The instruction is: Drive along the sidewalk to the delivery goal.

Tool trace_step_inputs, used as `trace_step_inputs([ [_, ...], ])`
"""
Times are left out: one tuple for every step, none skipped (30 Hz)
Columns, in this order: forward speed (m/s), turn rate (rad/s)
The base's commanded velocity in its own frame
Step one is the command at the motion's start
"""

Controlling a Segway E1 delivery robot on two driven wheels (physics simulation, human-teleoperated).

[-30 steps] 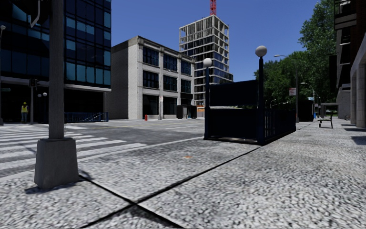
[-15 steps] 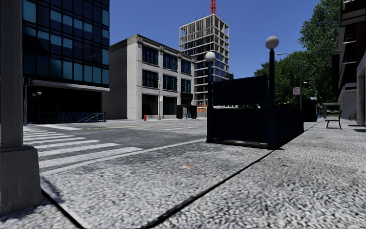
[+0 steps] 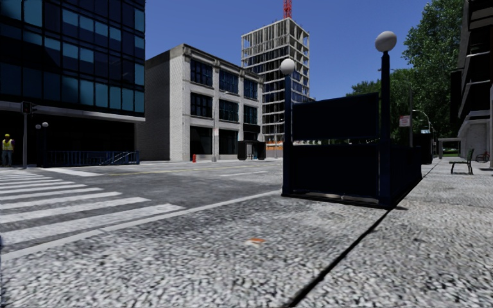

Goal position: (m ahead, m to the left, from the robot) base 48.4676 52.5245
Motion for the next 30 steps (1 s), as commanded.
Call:
trace_step_inputs([
  [1.14, 0.32],
  [1.14, 0.35],
  [1.14, 0.35],
  [1.14, 0.41],
  [1.14, 0.50],
  [1.14, 0.56],
  [1.13, 0.60],
  [1.13, 0.60],
  [1.13, 0.64],
  [1.11, 0.68],
  [1.10, 0.70],
  [1.09, 0.71],
  [1.09, 0.71],
  [1.09, 0.71],
  [1.09, 0.71],
  [1.09, 0.71],
  [1.09, 0.71],
  [1.09, 0.71],
  [1.08, 0.71],
  [1.08, 0.71],
  [1.08, 0.71],
  [1.08, 0.71],
  [1.08, 0.71],
  [1.08, 0.71],
  [1.15, 0.71],
  [1.23, 0.71],
  [1.23, 0.71],
  [1.26, 0.71],
  [1.27, 0.71],
  [1.28, 0.71],
])
